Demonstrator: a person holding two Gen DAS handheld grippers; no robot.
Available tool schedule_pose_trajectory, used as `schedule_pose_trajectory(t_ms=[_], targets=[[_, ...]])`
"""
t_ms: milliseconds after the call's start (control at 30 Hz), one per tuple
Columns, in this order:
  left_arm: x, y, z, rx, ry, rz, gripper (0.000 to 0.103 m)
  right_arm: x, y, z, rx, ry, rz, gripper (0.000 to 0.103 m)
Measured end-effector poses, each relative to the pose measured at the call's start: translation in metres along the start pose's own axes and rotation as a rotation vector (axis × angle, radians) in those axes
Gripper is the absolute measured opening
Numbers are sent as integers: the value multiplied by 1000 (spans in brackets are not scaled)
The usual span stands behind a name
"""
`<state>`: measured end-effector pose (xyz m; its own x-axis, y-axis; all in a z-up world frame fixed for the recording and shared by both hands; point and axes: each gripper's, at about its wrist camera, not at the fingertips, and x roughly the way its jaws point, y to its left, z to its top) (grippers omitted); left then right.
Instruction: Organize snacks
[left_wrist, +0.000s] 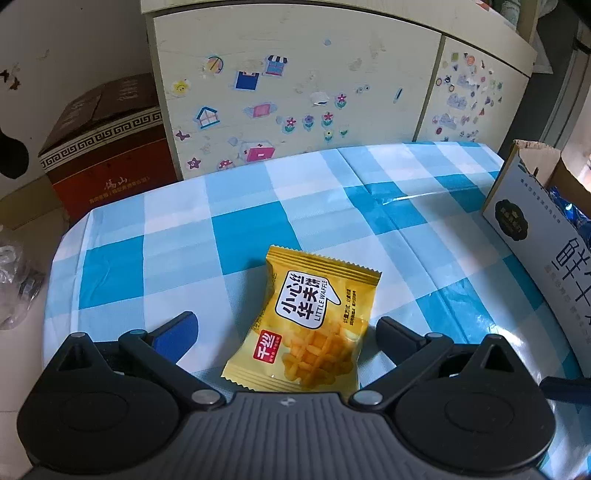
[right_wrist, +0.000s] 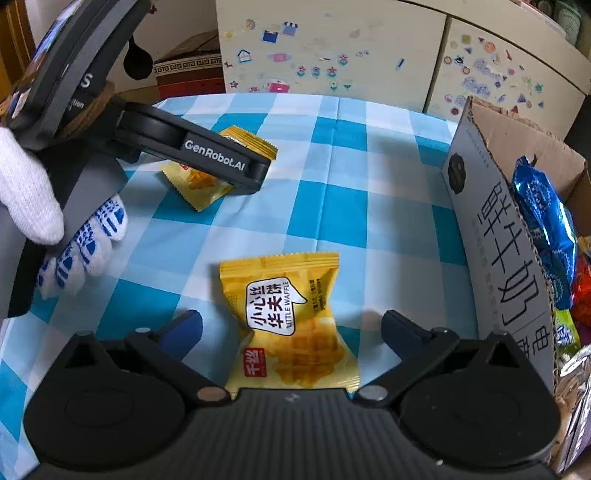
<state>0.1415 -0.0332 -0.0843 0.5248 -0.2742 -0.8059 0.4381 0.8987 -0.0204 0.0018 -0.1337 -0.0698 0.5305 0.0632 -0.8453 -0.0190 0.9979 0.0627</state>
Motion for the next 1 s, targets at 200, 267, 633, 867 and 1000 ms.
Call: schedule_pose_trajectory(t_ms=[200, 267, 633, 867, 1000], targets=[[2, -3, 5, -10, 16, 10, 103, 0, 0, 0, 0, -3, -3, 102], [2, -3, 7, -12, 25, 13, 103, -2, 0, 0, 4, -5, -8, 98], [-12, -22, 6, 24, 23, -3, 61, -8, -4, 8, 2, -28, 2, 58], [-33, -25, -4, 3, 18, 43, 59, -15, -15, 10, 74, -33, 52, 54], [-55, -24, -12, -47, -3, 51, 59, -27, -26, 13, 128, -72, 94, 54]])
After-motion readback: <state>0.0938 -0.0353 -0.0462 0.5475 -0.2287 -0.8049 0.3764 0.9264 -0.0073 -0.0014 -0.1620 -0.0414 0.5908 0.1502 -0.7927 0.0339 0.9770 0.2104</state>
